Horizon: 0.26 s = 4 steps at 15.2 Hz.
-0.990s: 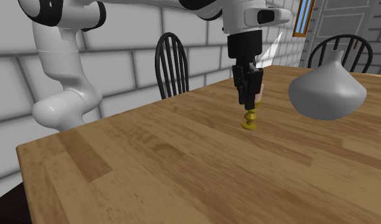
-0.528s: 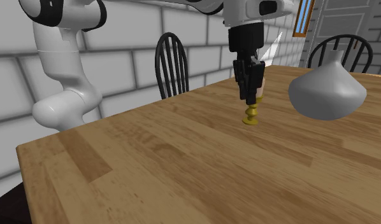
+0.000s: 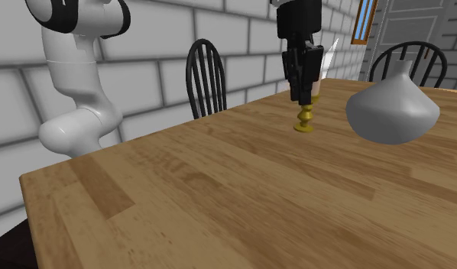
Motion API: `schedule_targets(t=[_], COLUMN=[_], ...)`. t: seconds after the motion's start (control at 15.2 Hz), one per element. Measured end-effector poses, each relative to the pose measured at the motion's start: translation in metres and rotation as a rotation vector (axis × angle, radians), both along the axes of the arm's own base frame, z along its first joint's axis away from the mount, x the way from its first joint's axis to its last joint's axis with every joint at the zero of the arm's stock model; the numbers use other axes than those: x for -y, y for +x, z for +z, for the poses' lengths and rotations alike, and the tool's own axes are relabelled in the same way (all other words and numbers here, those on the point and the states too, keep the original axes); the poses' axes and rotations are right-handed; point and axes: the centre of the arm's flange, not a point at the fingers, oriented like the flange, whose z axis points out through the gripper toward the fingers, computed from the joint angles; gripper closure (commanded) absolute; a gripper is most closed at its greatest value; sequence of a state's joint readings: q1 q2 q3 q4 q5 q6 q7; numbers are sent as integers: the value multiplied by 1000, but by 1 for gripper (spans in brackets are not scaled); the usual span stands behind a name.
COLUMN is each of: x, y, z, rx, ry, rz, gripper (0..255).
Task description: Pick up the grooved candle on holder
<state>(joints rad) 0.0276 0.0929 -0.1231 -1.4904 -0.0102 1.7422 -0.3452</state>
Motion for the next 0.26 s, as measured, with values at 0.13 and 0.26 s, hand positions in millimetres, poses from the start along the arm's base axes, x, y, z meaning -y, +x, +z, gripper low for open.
schedule_targets(t=[0.13, 0.26], x=[0, -1], y=[-1, -2], z=[11, 19], rx=[0, 0], ry=[0, 0], rz=[0, 0], gripper=[255, 255])
